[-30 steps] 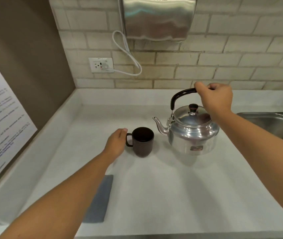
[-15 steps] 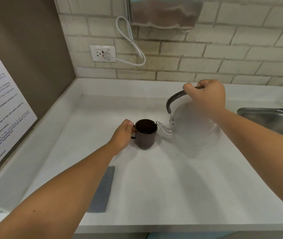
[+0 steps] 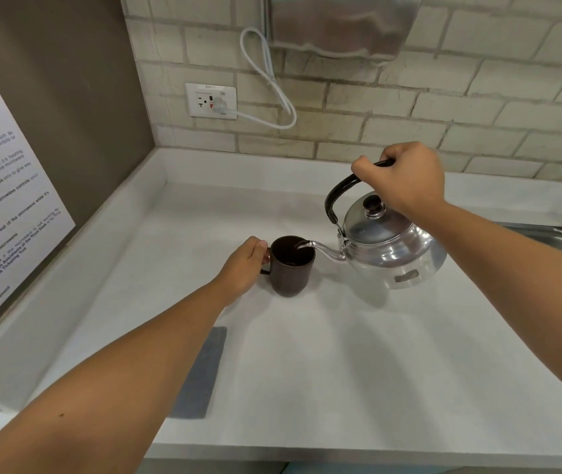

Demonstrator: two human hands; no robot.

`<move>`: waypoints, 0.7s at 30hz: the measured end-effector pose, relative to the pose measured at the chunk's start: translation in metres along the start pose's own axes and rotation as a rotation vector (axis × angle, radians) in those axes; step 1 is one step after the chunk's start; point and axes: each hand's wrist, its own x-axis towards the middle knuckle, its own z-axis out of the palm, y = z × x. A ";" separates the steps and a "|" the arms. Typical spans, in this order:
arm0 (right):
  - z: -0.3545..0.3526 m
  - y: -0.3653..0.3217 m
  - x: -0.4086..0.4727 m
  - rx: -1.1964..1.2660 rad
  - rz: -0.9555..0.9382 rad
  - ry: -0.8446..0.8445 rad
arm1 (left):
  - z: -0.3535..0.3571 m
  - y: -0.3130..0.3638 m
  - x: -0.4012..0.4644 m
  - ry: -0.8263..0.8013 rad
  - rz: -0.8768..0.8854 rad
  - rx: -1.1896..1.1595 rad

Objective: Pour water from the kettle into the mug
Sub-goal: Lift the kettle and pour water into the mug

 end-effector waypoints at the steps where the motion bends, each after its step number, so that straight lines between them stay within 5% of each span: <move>1: 0.000 -0.002 0.001 -0.015 -0.014 -0.003 | 0.000 0.000 0.000 0.001 -0.002 -0.001; 21: -0.001 -0.021 0.006 -0.156 -0.115 -0.021 | -0.002 -0.001 0.001 0.019 -0.014 -0.007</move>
